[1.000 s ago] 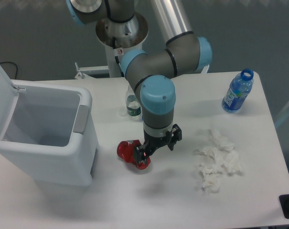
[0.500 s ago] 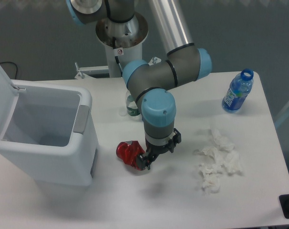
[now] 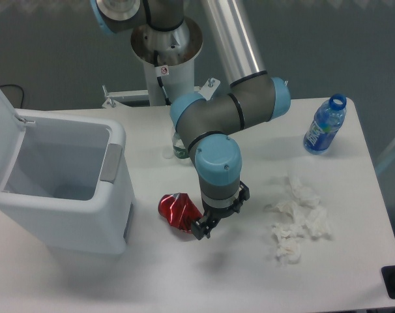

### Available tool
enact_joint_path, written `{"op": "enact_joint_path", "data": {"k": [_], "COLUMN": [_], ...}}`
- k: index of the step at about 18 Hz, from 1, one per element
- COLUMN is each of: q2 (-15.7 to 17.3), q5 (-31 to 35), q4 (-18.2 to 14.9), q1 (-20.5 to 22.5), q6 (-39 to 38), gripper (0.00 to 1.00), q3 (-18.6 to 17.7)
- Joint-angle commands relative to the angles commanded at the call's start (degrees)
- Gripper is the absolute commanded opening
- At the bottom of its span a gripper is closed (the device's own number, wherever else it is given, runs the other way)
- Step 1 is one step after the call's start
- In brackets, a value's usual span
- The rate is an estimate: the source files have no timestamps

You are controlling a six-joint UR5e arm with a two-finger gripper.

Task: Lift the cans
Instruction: 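Lower the gripper over the crushed red can, then close the gripper around the crushed red can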

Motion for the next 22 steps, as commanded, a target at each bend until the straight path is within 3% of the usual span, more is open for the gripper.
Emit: {"op": "enact_joint_path", "data": {"k": [6,22], "q2": [-1.84,-2.37], "q5": [0.00,-0.09], "q4": [0.00,-0.09], "q1": [-1.76,-3.25], "q6": [-0.62,-0.88], "gripper": [1.00,1.00], "q3": [-0.52,-2.37]}}
